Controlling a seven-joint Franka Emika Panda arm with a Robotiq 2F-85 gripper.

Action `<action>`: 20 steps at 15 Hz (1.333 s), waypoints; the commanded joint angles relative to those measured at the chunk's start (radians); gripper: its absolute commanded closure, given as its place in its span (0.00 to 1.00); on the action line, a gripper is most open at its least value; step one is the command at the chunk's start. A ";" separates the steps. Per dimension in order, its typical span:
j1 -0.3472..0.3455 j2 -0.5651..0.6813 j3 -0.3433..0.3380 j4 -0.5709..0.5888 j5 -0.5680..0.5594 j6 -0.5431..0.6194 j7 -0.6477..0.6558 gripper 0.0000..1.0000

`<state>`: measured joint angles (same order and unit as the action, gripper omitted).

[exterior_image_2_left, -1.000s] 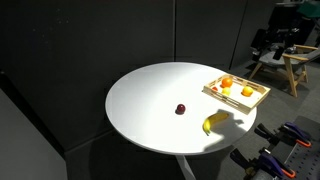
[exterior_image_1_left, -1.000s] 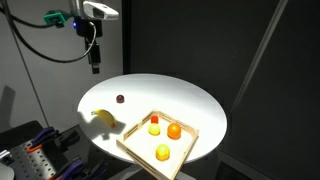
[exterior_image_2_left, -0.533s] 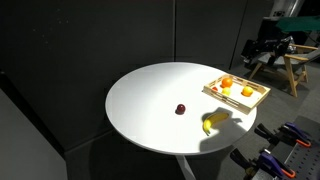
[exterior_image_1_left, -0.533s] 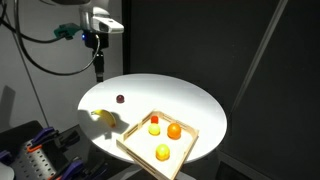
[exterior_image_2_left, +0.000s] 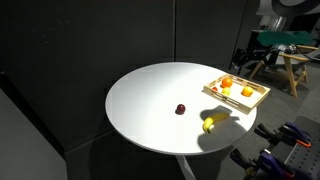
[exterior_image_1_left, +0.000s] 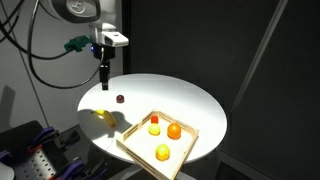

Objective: Put the banana on the tray

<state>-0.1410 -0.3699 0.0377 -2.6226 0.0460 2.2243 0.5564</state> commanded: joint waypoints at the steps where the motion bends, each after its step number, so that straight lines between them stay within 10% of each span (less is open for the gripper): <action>1: -0.018 0.067 0.014 0.012 -0.030 0.056 0.073 0.00; 20: 0.025 0.350 -0.027 0.012 -0.167 0.225 0.274 0.00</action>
<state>-0.1358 -0.0603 0.0303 -2.6200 -0.0873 2.4168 0.7778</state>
